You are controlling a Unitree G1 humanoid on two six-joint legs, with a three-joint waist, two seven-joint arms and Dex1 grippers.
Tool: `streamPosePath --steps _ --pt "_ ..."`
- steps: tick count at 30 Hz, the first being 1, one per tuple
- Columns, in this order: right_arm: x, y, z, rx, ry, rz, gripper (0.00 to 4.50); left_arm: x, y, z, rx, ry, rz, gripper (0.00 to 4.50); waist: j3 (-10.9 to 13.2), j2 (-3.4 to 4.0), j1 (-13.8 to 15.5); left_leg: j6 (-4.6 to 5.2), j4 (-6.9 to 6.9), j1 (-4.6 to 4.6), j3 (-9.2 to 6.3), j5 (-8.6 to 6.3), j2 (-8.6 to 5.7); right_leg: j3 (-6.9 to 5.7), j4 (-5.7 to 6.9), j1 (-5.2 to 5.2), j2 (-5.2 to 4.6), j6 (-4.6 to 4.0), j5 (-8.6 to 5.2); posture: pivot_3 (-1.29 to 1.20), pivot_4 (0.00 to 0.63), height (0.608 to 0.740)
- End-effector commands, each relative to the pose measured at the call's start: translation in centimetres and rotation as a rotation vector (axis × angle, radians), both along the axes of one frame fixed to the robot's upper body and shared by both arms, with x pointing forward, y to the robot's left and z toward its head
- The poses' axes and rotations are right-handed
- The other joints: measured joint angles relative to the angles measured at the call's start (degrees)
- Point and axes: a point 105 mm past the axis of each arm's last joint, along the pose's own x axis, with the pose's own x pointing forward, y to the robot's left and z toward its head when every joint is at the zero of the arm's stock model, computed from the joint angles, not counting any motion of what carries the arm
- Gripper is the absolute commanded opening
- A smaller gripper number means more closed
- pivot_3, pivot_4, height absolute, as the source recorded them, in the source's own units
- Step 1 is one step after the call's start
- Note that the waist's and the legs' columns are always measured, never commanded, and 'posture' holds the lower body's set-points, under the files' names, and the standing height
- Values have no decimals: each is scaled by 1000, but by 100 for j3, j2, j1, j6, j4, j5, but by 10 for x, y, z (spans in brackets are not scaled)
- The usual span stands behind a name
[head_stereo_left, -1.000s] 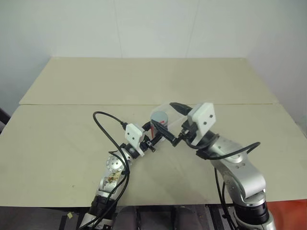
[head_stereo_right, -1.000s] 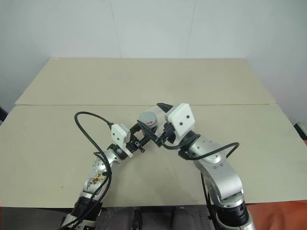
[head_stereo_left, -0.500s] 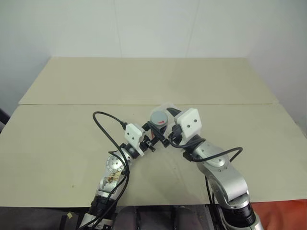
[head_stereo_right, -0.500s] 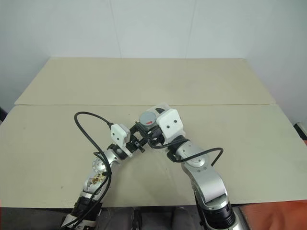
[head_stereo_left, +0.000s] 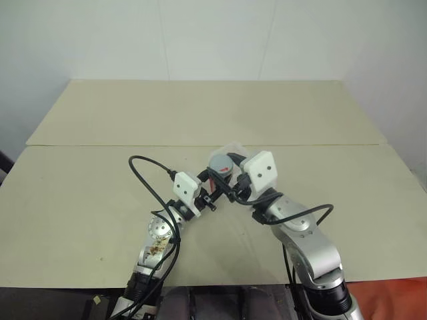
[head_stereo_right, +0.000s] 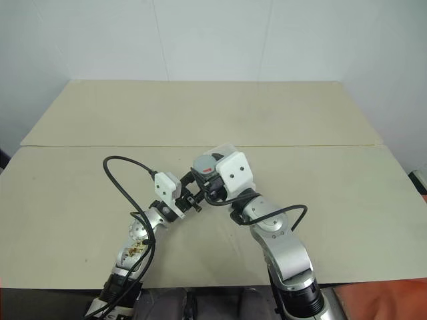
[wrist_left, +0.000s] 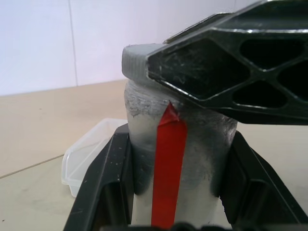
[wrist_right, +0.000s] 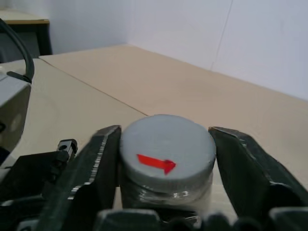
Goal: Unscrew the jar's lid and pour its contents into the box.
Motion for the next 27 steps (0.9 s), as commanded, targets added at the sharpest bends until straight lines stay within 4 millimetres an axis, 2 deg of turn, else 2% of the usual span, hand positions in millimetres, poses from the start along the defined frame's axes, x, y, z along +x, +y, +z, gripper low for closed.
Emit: streamPosePath --steps 1,10,16,21,27 --pt "0 -6 14 9 -64 -24 2966 -5 -1 14 -17 -68 -6 1933 0 0 0 0 0 0 0 0 0 1 0 0 0 0 0 0 150 740" --pt "-1 -11 15 -2 -60 33 2966 -7 -2 13 -16 -62 -29 1933 0 0 3 0 0 0 0 0 -1 0 0 0 0 0 0 0 150 740" --pt "-4 -18 17 -53 -54 226 2966 -10 -6 13 -22 -62 -78 1933 0 0 1 2 0 2 0 -1 0 0 -2 3 0 0 0 0 150 740" --pt "3 -23 21 -46 -11 428 2966 -11 -9 16 -30 -66 -107 1933 0 0 -18 2 0 4 0 -1 2 2 -1 4 3 0 1 0 150 740" --pt "17 -24 23 -170 -17 648 2966 -10 -11 18 -23 -77 -123 1933 1 0 -18 3 0 3 1 -1 1 2 -3 4 3 1 1 0 150 740"
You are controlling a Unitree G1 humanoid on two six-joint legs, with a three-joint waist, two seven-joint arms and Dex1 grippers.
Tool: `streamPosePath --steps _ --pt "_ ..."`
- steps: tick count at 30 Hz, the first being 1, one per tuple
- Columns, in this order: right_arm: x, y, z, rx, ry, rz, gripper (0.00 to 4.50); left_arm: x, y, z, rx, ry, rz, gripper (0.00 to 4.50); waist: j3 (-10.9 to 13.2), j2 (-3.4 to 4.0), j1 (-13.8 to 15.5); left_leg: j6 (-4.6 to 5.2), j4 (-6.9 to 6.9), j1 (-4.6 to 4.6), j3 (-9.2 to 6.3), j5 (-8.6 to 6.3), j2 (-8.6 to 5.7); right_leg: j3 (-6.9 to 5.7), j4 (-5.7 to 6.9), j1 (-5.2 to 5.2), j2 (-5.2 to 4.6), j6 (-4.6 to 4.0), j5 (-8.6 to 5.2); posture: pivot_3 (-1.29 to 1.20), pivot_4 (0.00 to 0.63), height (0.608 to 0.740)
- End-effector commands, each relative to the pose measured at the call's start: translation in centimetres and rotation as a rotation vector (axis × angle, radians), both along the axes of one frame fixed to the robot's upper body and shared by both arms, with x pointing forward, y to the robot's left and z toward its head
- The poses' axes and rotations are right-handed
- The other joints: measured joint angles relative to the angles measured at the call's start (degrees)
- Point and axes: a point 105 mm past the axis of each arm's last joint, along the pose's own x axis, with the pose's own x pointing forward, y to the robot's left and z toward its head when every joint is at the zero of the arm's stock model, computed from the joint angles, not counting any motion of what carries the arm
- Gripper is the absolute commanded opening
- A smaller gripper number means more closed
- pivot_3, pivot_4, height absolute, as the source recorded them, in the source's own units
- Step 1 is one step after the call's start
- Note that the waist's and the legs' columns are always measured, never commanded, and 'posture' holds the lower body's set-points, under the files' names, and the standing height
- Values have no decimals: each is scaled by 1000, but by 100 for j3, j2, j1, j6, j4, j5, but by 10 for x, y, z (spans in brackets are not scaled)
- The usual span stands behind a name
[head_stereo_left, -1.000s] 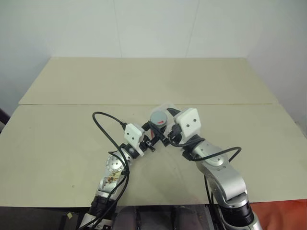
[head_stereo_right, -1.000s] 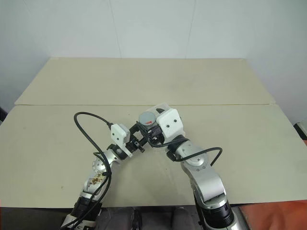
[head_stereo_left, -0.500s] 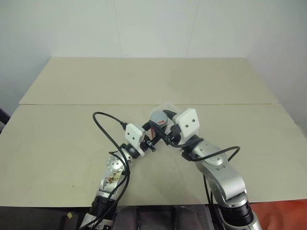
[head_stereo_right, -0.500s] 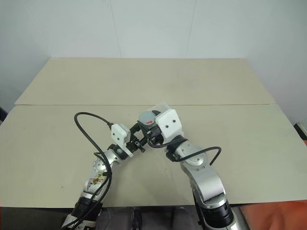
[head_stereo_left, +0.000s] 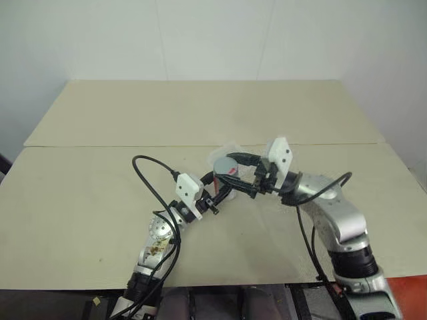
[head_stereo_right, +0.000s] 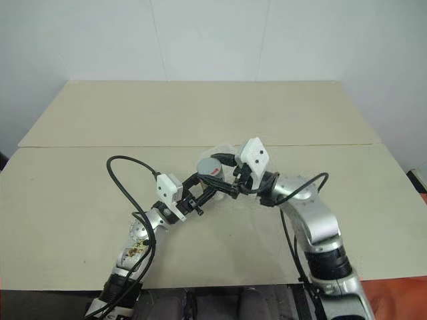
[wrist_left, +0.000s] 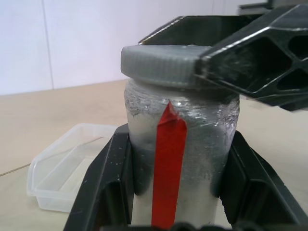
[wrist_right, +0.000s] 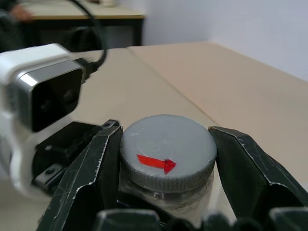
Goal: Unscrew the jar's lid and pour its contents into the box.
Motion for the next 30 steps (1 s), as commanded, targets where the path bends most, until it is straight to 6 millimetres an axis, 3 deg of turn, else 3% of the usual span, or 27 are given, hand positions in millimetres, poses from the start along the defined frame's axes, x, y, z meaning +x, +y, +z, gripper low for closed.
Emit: streamPosePath --steps 1,8,16,22,27,30 --pt "3 3 15 11 -51 141 2966 -3 -3 17 -21 -70 -25 1933 0 0 -2 0 0 1 -1 0 1 -1 1 1 1 0 0 0 150 740" --pt "8 3 15 -38 -15 422 2966 -3 -1 19 -25 -78 -25 1933 1 1 4 -1 1 -1 2 1 1 0 -1 0 0 1 1 0 150 740" --pt "16 14 13 -73 12 555 2966 -4 -2 18 -29 -78 -25 1933 1 2 -2 -7 1 0 3 4 4 -1 4 -2 0 1 1 0 150 740" --pt "24 15 12 -74 -1 534 2966 -4 -4 18 -34 -81 -20 1933 2 3 2 -12 1 -1 3 7 4 -2 6 -2 -4 0 1 0 150 740" --pt "29 11 13 -55 -3 484 4347 -4 -4 16 -35 -78 -16 1933 3 4 -2 -16 0 -2 3 9 4 -2 7 -3 -7 0 2 0 150 740" --pt "30 7 21 -22 -77 439 4472 -5 -6 16 -36 -76 -17 1933 3 5 0 -15 0 -2 3 9 4 -3 7 -4 -8 0 2 0 150 740"
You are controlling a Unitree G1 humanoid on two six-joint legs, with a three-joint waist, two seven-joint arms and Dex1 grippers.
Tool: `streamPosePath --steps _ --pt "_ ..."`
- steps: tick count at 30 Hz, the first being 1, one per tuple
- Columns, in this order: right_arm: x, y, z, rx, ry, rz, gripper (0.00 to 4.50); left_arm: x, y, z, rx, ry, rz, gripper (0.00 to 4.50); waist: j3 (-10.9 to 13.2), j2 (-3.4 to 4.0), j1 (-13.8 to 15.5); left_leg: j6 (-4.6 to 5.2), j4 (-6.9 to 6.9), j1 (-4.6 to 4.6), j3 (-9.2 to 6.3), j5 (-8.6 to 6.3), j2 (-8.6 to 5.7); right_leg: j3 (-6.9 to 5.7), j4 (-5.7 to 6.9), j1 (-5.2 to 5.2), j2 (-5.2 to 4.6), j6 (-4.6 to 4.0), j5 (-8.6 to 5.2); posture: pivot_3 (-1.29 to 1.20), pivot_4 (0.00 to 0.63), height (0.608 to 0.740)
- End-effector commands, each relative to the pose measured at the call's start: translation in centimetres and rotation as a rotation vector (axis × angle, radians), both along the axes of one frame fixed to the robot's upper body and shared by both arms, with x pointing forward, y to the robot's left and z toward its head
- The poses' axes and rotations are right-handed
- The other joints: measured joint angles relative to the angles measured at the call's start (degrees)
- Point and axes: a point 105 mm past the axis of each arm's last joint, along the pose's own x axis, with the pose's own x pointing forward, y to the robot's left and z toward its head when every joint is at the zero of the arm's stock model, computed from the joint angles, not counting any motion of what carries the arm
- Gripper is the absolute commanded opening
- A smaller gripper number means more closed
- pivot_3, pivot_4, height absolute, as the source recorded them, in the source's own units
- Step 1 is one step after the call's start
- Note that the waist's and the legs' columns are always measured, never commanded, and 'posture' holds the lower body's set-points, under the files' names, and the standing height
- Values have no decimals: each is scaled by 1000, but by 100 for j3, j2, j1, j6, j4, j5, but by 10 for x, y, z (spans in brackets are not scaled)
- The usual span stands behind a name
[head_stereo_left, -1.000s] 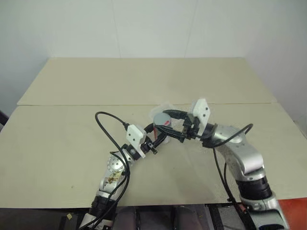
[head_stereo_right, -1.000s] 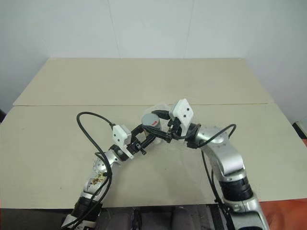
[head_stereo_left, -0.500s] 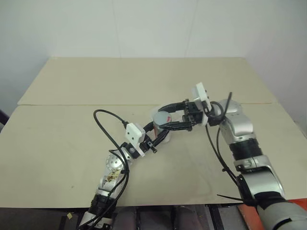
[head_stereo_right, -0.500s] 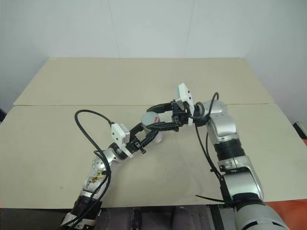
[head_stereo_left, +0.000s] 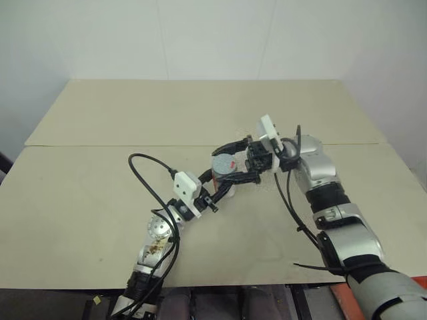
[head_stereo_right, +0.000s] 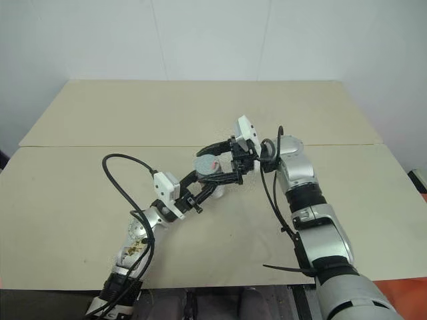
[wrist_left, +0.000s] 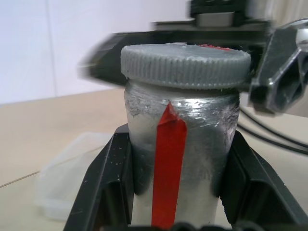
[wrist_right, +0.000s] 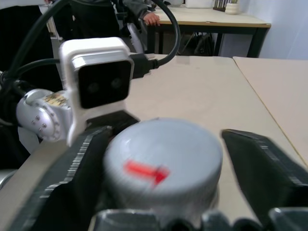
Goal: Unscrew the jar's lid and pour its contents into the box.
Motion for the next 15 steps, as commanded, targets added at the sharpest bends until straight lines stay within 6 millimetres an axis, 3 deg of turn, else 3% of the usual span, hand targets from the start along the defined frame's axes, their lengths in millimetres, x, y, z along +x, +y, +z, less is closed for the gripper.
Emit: streamPosePath --steps 1,6,15 --pt "-2 -9 21 72 -137 -28 4472 -3 -1 11 -16 -53 -2 1933 0 0 5 0 0 0 0 0 1 0 0 0 0 0 0 0 150 740" --pt "-14 -17 38 126 -196 -71 4472 -2 0 10 -12 -51 3 1933 0 1 16 0 -1 -2 -1 0 2 0 1 -2 -4 0 0 0 150 740" --pt "-25 -20 31 129 -229 -191 4472 -2 -1 9 -8 -44 -7 1933 0 1 29 2 -1 1 -1 -1 2 1 1 -1 -5 0 1 0 150 740"
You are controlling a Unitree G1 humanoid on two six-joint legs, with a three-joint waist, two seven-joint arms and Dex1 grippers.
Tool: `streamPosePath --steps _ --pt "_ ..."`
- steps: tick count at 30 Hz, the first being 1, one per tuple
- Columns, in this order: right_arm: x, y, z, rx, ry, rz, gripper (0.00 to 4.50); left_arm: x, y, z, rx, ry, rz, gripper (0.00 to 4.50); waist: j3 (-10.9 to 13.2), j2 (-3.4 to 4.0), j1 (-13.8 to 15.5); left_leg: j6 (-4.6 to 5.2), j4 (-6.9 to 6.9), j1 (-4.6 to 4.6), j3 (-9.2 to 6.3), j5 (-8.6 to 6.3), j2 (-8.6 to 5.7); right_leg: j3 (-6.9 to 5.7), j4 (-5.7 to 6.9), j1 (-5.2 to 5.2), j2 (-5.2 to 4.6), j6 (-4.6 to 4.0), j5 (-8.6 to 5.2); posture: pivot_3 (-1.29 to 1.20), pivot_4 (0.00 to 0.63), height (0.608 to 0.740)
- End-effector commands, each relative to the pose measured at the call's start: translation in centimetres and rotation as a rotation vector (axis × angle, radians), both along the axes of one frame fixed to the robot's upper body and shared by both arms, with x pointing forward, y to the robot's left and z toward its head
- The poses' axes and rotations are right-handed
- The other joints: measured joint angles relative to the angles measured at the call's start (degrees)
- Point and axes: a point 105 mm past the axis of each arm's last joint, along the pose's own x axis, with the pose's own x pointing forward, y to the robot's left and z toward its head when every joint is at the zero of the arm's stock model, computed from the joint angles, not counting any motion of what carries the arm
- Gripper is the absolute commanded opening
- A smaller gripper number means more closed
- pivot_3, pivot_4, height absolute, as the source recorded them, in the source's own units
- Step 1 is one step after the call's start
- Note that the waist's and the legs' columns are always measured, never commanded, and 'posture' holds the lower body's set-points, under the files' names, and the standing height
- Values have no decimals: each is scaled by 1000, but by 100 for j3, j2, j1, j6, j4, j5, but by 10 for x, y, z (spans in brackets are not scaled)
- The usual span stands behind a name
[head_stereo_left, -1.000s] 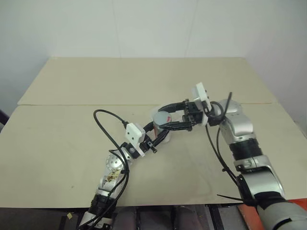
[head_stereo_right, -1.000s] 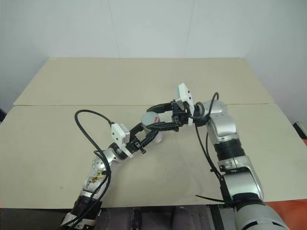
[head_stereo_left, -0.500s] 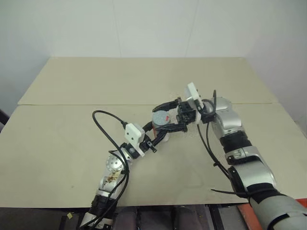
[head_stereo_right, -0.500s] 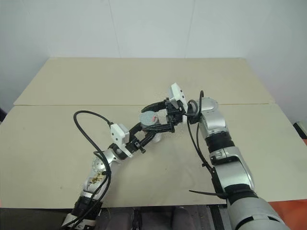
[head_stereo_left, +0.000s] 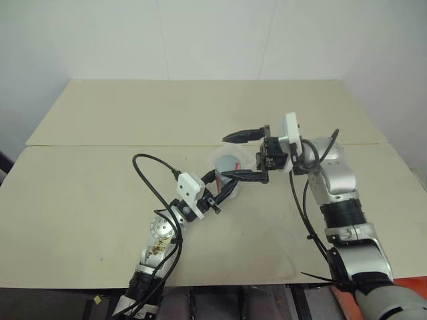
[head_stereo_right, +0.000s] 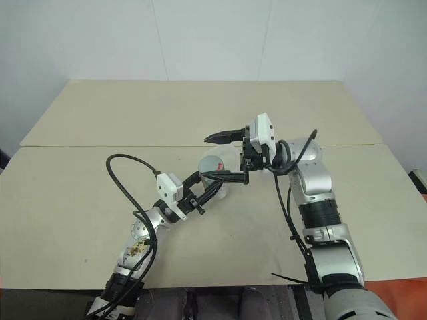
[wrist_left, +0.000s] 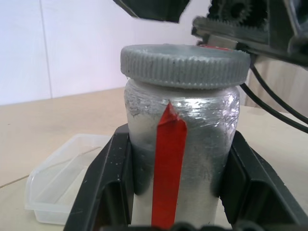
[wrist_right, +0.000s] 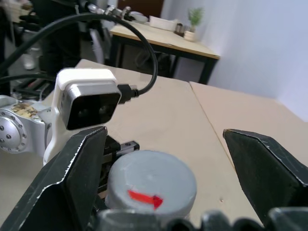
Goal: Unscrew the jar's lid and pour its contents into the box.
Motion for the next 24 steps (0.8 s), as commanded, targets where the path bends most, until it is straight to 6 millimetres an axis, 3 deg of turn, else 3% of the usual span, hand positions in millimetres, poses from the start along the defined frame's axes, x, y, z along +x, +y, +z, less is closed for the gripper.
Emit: streamPosePath --steps 1,13,24 --pt "-6 2 13 30 -39 -24 4472 -2 -2 10 -14 -41 -15 1933 0 0 -2 0 0 0 0 0 0 0 0 0 0 0 0 0 150 740" --pt "-11 16 2 50 -21 -150 4472 -2 -3 9 -11 -37 -19 1933 0 0 9 3 0 -1 0 -2 -3 -1 -3 1 1 0 0 0 150 740" --pt "-3 -6 1 80 22 -263 4472 -3 -2 9 -16 -37 -14 1933 0 0 17 7 0 -2 0 -3 -4 -1 -6 2 3 0 0 0 150 740"
